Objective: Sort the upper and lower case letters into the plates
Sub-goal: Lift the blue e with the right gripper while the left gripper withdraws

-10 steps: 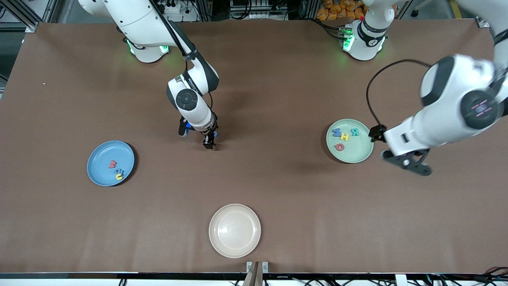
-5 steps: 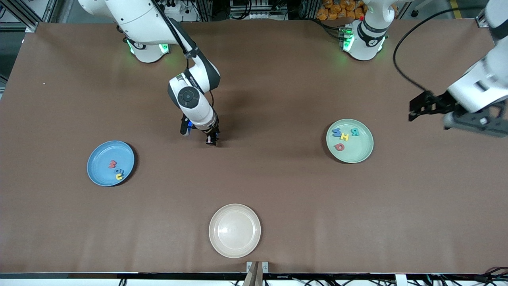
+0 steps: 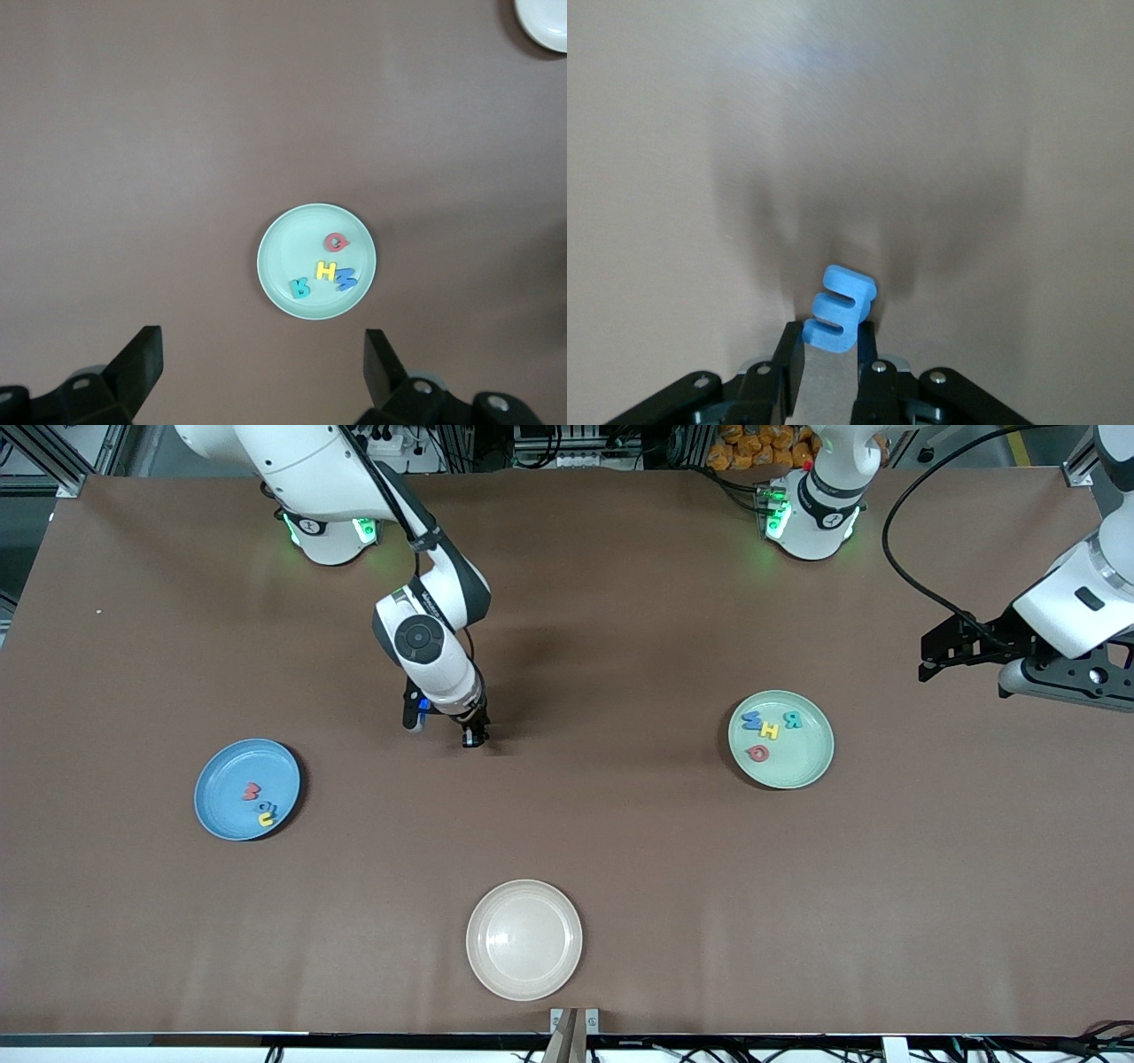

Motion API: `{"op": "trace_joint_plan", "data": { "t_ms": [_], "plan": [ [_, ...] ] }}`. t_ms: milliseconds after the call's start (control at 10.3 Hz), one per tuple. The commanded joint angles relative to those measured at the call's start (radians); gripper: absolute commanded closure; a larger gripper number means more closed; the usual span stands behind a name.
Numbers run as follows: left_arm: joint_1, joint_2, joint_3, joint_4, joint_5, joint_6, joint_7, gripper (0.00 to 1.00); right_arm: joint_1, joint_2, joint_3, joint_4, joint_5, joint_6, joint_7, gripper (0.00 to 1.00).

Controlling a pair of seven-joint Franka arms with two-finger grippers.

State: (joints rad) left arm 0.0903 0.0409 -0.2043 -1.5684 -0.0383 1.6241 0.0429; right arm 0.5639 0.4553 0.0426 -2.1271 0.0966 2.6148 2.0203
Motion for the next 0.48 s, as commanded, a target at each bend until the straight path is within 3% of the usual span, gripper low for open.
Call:
{"op": "trace_joint_plan", "data": {
  "t_ms": [0,193,387],
  "plan": [
    [-0.012,-0.022,0.054,-0.019,-0.037,-0.044,-0.059,0.0,-0.071,-0.067,-0.021,-0.016,-0.011,-0.076,-0.202,1.0],
    [-0.011,-0.026,0.089,-0.044,-0.028,-0.043,-0.02,0.0,-0.103,-0.079,-0.091,-0.014,-0.041,-0.151,-0.399,1.0],
    [-0.015,-0.047,0.088,-0.054,0.007,-0.039,0.129,0.0,-0.222,-0.075,-0.135,-0.005,-0.206,-0.226,-0.588,1.0]
  ]
}}
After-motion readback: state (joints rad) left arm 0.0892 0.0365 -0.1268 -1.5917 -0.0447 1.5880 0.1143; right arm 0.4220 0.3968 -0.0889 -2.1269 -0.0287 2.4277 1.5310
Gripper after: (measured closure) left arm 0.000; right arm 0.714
